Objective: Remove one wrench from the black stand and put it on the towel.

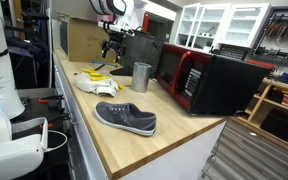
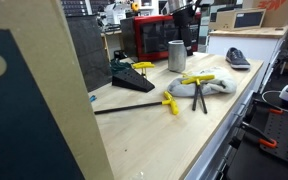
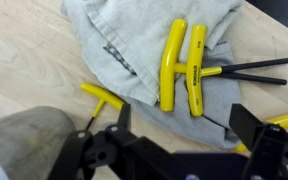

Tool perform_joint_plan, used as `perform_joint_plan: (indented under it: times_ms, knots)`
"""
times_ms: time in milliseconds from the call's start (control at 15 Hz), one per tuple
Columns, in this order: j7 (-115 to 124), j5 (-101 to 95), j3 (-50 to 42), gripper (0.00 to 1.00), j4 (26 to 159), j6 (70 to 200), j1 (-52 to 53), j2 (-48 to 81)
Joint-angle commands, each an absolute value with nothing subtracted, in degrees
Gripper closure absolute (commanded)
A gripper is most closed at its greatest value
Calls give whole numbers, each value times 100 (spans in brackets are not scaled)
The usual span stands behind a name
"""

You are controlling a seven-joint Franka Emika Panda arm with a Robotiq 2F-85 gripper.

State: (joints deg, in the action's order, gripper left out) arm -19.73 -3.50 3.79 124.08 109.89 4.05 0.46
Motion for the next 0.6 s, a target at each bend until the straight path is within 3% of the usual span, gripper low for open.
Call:
perform_joint_plan:
  times_ms: [0, 533]
  knots:
    - [-1196, -279, 290, 0, 12228, 10775, 314, 365]
    - [18, -377, 17, 0, 12661, 11914, 74, 384]
